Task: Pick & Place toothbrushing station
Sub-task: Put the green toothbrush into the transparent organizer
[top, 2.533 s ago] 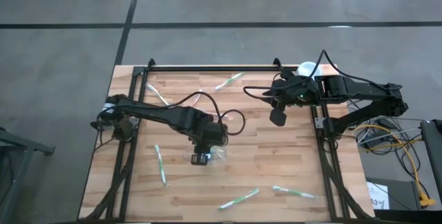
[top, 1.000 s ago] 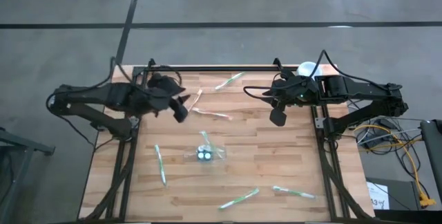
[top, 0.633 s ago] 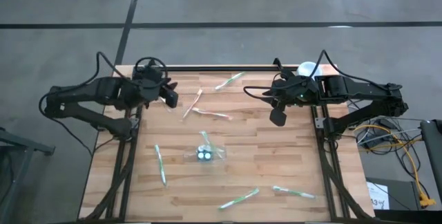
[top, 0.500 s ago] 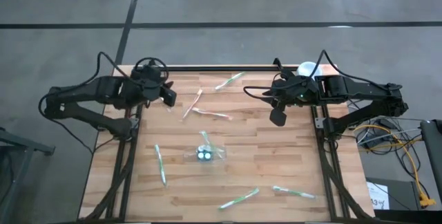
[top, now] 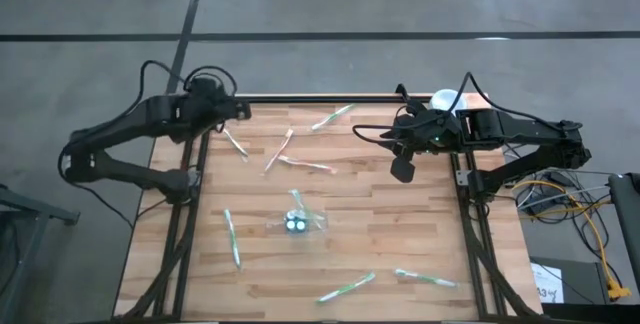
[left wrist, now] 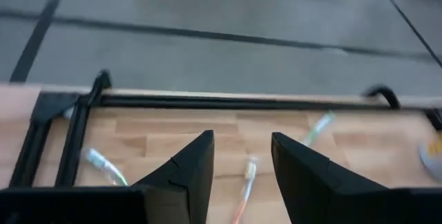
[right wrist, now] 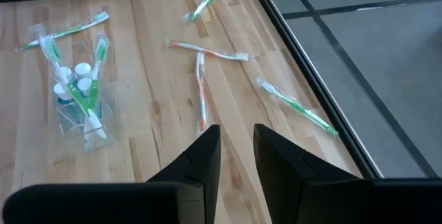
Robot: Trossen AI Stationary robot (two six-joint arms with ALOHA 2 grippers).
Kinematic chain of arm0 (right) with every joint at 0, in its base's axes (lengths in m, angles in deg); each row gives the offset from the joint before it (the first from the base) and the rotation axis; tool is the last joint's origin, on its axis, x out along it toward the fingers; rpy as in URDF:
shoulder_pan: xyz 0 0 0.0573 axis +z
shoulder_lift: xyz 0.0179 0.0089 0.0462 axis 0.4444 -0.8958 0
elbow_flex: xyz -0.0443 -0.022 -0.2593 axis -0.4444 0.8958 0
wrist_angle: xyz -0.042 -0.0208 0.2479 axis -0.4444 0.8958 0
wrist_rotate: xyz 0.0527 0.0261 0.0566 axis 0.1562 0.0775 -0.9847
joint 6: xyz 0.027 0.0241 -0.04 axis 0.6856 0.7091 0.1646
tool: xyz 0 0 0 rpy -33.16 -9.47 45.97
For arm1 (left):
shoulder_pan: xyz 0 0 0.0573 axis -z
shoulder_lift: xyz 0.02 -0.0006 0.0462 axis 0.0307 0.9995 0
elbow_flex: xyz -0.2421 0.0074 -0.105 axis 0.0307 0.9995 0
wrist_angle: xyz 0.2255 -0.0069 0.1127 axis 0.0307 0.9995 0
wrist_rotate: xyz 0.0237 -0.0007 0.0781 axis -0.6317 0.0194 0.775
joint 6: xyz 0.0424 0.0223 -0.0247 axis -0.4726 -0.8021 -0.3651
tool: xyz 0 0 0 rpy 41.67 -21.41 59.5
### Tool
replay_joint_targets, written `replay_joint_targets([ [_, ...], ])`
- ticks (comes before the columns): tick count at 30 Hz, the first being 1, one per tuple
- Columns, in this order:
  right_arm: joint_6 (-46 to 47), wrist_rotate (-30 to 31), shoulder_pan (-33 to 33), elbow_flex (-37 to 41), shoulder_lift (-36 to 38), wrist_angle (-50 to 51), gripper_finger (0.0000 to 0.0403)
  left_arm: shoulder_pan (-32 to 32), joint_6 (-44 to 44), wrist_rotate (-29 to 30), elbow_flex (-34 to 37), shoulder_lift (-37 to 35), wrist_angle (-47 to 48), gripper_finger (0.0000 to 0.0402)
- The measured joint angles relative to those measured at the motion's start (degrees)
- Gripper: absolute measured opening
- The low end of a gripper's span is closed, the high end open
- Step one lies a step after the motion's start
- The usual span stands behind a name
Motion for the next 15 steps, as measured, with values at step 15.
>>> replay_joint_targets([
  [15,0.0,0.0,0.0,0.0,0.0,0.0,0.0082,-13.1,22.4,-9.7,0.1,10.1,10.6,0.0149],
])
